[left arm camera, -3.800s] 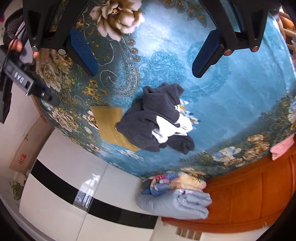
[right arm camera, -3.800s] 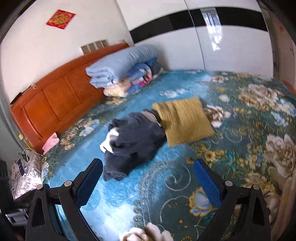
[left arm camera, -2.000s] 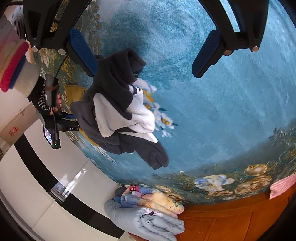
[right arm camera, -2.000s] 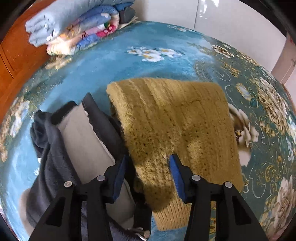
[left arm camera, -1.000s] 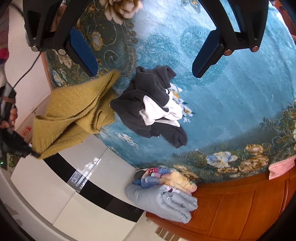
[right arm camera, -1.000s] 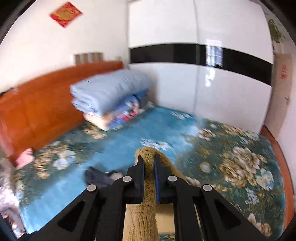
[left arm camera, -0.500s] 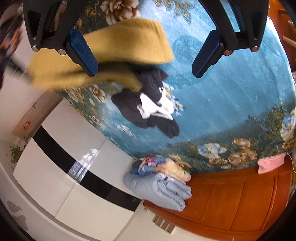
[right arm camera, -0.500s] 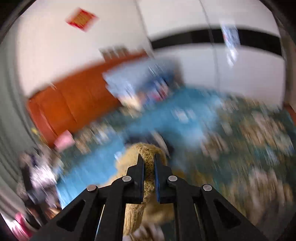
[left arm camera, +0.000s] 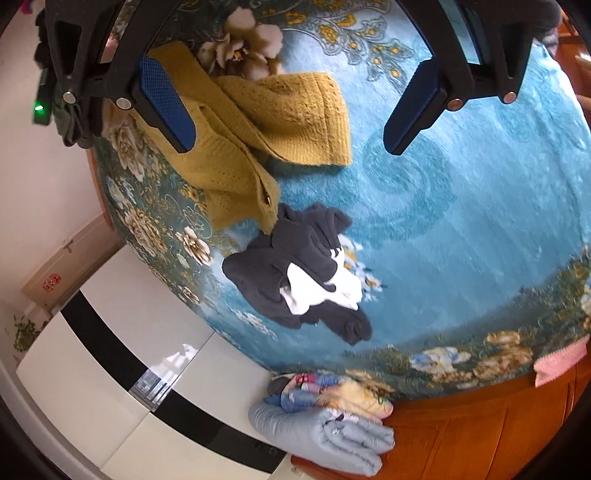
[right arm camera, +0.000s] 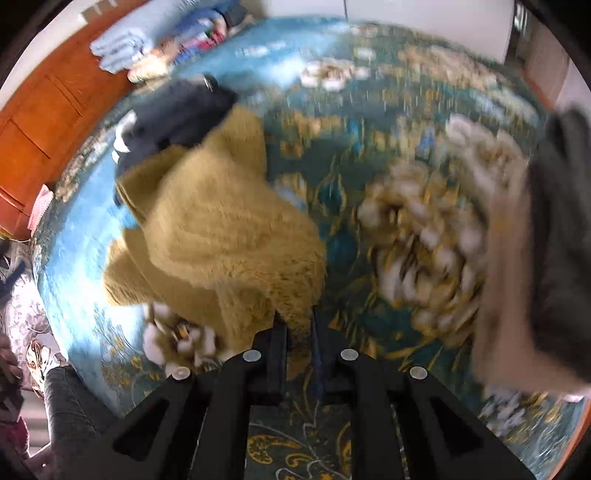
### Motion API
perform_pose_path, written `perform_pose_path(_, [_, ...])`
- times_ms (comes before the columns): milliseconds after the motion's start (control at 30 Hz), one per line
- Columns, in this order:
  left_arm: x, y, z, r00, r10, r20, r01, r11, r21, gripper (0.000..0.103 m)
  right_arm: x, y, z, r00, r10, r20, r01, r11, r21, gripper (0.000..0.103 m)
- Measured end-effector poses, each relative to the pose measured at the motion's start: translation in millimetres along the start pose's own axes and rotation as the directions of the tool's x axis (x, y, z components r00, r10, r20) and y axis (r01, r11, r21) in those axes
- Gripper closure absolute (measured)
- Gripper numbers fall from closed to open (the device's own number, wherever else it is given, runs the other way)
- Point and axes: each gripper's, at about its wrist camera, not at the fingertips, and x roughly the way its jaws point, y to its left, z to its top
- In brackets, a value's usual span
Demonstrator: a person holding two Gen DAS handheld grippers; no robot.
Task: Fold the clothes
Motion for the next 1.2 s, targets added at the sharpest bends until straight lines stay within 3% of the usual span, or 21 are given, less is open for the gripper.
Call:
perform_pose_path(67, [7, 0, 0, 1.000, 0.001, -0.026, -0.001, 1.000, -0.013, 0.000, -16, 7, 13, 0.998, -0.008, 0.062, 0.011, 0.999, -0.040, 0.074])
perform_pose_path(133, [17, -1, -2, 0.997, 0.018, -0.069, -0.019, 1.000, -0.008, 0.000, -21, 10, 18, 0.995, -0.005, 0.096, 0.009, 0.999, -0.036, 0.054])
perform_pose_path(267, [26, -2, -5, 0.994, 0.067, -0.086, -0.066, 0.998, 0.006, 0.000, -2, 40, 27, 0.992, 0.043, 0.115, -0.037, 0.998, -0.057, 0.054])
perform_pose_path(433, [24, -6, -1, 0.990, 0.123, -0.073, -0.119, 0.991, 0.054, 0.000, 49, 130, 52, 0.977, 0.199, 0.081, -0.178, 0.960, -0.215, 0.053])
perform_pose_path(500, [21, -3, 3, 0.990, 0.121, -0.066, -0.118, 0.992, 0.046, 0.000, 68, 163, 66, 0.973, 0.217, 0.073, -0.190, 0.942, -0.275, 0.053])
perform_pose_path(667, [12, 5, 10, 0.987, 0.148, -0.060, -0.146, 0.989, 0.037, 0.000, 132, 223, 102, 0.990, 0.140, 0.016, -0.125, 0.923, -0.364, 0.053])
perform_pose_path(733, [10, 11, 10, 0.985, 0.160, -0.067, -0.158, 0.987, 0.029, 0.000, 147, 227, 107, 0.994, 0.108, 0.002, -0.100, 0.930, -0.353, 0.054])
perform_pose_path(767, [10, 15, 10, 0.983, 0.165, -0.075, -0.165, 0.986, 0.013, 0.000, 152, 222, 110, 0.996, 0.092, -0.005, -0.089, 0.940, -0.331, 0.055])
perform_pose_path(833, [14, 24, 9, 0.982, 0.167, -0.093, -0.170, 0.985, -0.030, 0.000, 151, 208, 114, 0.996, 0.087, -0.011, -0.087, 0.957, -0.278, 0.095])
perform_pose_path(967, [23, 40, 6, 0.977, 0.168, -0.129, -0.182, 0.978, -0.106, 0.000, 100, 144, 111, 0.982, 0.177, 0.070, -0.167, 0.977, -0.131, 0.096])
perform_pose_path(1033, [33, 38, 4, 0.975, 0.166, -0.148, -0.181, 0.979, -0.097, 0.000, 66, 101, 104, 0.972, 0.194, 0.129, -0.188, 0.980, -0.058, 0.096])
perform_pose_path(1100, [44, 35, 2, 0.972, 0.163, -0.169, -0.179, 0.980, -0.085, 0.000, 39, 56, 93, 0.973, 0.147, 0.179, -0.155, 0.988, 0.027, 0.096])
perform_pose_path(1200, [65, 21, 0, 0.968, 0.143, -0.205, -0.156, 0.986, -0.049, 0.000, 14, -2, 70, 0.980, -0.041, 0.195, 0.020, 0.994, 0.109, 0.096])
